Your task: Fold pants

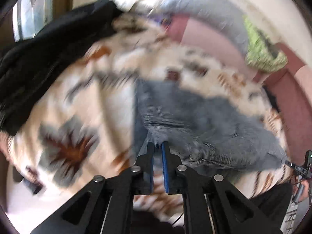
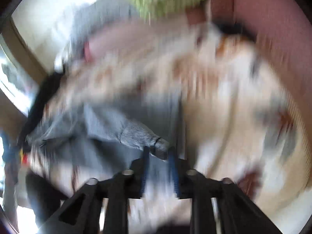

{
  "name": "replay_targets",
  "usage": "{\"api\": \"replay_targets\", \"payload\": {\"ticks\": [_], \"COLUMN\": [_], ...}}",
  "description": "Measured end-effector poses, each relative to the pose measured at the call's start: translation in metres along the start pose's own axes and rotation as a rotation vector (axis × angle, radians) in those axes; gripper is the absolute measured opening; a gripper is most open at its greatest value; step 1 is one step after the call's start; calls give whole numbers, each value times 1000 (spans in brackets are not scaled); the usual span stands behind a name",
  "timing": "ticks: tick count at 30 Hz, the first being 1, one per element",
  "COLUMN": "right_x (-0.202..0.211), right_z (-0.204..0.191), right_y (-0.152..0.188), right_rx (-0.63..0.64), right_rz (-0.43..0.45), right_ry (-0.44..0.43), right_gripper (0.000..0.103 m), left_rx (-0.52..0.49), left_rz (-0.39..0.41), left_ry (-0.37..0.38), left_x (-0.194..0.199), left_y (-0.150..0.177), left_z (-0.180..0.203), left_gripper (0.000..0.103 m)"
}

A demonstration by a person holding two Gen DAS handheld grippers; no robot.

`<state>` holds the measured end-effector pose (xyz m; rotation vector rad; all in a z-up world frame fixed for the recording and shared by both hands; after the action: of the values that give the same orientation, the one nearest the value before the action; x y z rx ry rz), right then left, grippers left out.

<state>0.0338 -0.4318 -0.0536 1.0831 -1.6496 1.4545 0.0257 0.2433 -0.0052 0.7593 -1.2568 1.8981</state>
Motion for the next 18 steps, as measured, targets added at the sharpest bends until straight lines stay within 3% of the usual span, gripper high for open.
{"api": "replay_targets", "payload": {"ticks": [3,4,5,6,8,11,13,15,17,18], "right_x": [17,29,37,43,40,12,-16,-44,-67,-70], "right_z": [18,26,31,36,35,19,9,4,-2,-9], "right_y": [8,0,-8,-22,-46,-81,-99,-110,-112,-115], "right_rx": [-71,-130,-177,-233,-279,-283,-260,-238,-173,-119], "right_rz": [38,84,121,156,171,140,96,38,-35,-29], "right_ry": [13,1,-11,-36,-94,-125,-63,0,54,104], "right_gripper": [53,64,74,76,77,77,76,66,12,12], "left_rx": [-25,-32,-38,-49,-85,-168,-179,-175,-183,-185], "left_rz": [39,73,100,127,160,144,107,56,-1,-31], "left_ry": [-113,-116,-110,-96,-42,25,76,96,68,45], "left_x": [20,29,36,40,39,13,-11,-41,-72,-89], "left_y": [-6,-14,-21,-28,-39,-35,-24,-13,0,7], "left_z": [-9,-6,0,9,35,86,107,121,124,122], "left_gripper": [16,18,28,40,53,54,54,54,54,54]}}
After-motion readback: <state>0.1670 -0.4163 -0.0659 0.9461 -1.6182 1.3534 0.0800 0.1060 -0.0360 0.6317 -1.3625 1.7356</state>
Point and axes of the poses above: each gripper's, at about its wrist camera, not at the fingertips, and x roughly against the way its jaws point, z to its right, y to its underside, the point moved 5 cm from there along -x, roughly the way its jaws point, and after that the axes turned 8 degrees about y, right-handed, at the moved point
